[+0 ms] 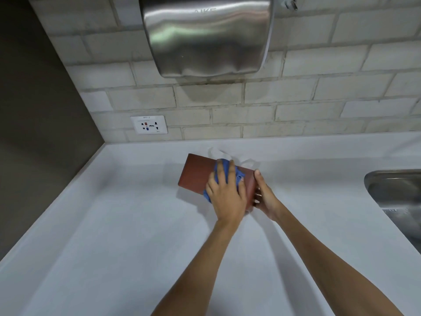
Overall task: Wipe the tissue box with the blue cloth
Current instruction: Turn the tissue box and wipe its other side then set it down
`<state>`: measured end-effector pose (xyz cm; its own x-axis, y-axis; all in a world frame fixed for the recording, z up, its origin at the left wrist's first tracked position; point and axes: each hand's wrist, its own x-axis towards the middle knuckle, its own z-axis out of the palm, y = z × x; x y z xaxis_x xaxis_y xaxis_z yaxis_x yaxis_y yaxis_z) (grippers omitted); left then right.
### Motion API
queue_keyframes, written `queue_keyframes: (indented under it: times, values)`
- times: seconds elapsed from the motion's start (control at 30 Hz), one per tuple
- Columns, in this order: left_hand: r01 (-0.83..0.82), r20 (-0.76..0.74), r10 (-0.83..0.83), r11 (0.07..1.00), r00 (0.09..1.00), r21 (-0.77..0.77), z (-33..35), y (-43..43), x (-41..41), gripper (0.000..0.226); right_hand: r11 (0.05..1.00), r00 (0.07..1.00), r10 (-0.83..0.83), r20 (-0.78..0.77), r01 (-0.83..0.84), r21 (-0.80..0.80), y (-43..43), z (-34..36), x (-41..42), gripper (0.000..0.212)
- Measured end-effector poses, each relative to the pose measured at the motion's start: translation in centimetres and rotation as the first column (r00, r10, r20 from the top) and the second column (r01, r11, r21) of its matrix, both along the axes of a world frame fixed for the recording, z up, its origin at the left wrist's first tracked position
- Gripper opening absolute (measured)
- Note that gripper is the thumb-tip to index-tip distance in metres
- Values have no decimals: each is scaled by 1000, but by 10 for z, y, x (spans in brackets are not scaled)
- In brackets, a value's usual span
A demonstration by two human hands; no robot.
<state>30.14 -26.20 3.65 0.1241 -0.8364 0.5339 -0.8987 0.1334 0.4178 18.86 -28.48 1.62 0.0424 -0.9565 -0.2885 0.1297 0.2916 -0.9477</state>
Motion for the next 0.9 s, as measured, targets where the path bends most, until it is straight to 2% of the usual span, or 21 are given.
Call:
queue_keyframes:
  times: [0.17, 0.33, 0.43, 0.47, 0.53, 0.6, 0.67, 0.8, 0.9]
  values:
    - [236, 193, -225, 971, 955, -38, -5, 16, -1, 50, 1000, 999, 16, -29, -17, -26, -1, 4, 0, 73]
    - [366, 318, -329, 928, 889, -63, -15, 15, 15, 54, 1000, 998, -31, -47, 31, -2, -3, 1, -2, 63]
    - [401, 403, -328, 909, 854, -110, -19, 14, 28, 46, 996, 995, -87, -56, 87, 5, -4, 2, 1, 53]
    - [351, 362, -291, 929, 886, -112, -20, 11, 34, 45, 995, 993, -103, -52, 103, 10, -4, 1, 2, 50]
    - [186, 126, -177, 981, 976, -61, -17, 1, 51, 46, 991, 991, -128, -40, 129, 25, -4, 2, 2, 44]
    - [14, -78, -11, 999, 997, 48, -14, -17, 70, 48, 991, 991, -129, -40, 130, 37, -6, 1, 1, 44]
    - [-95, -163, 111, 990, 980, 100, -10, -34, 82, 49, 992, 992, -119, -42, 121, 35, -6, 1, 2, 42]
    - [-210, -339, 257, 963, 905, 168, 0, -49, 72, 49, 994, 994, -106, -32, 107, 7, -5, 1, 5, 35]
    - [-221, -324, 276, 955, 905, 197, 2, -41, 49, 49, 996, 996, -88, 5, 88, -5, -5, -1, 5, 41]
